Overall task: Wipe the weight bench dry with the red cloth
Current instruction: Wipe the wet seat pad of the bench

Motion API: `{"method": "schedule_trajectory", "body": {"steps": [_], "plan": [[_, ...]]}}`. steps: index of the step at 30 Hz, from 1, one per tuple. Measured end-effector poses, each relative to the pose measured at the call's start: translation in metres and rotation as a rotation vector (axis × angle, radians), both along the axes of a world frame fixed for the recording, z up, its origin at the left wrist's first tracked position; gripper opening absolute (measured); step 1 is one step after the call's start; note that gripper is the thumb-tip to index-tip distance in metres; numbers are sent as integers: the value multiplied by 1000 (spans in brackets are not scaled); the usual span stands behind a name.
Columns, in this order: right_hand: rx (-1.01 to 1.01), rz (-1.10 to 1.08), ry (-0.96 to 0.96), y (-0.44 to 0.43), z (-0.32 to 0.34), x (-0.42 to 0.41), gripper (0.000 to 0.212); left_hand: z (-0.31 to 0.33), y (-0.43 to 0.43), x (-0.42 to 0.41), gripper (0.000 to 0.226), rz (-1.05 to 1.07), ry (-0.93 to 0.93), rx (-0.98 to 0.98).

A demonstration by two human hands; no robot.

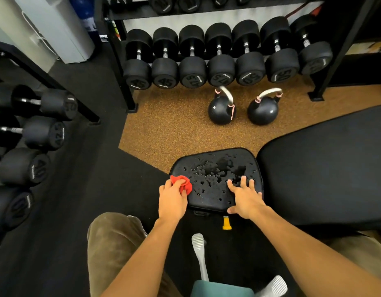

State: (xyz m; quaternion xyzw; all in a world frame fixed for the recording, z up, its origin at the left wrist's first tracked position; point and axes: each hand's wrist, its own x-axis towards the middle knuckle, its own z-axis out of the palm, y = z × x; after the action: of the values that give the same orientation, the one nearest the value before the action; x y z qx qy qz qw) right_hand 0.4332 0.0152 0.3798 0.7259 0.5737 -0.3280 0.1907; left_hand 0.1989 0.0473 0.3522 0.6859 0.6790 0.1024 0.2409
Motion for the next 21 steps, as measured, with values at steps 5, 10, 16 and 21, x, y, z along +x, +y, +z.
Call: {"method": "schedule_trajectory", "body": {"steps": [5,10,16,21], "plan": [[-11,-3,6,4,2,-1,108,-3,-17,10,37,-165,-49,-3],[-5,15,10,4,0,2,108,-8,-29,-16,38,-120,-38,-5],[-10,18,7,5,-1,3,109,-4,2,2,39,-39,56,6],[4,13,5,4,-2,2,111,-3,-23,25,41,-219,69,7]]}}
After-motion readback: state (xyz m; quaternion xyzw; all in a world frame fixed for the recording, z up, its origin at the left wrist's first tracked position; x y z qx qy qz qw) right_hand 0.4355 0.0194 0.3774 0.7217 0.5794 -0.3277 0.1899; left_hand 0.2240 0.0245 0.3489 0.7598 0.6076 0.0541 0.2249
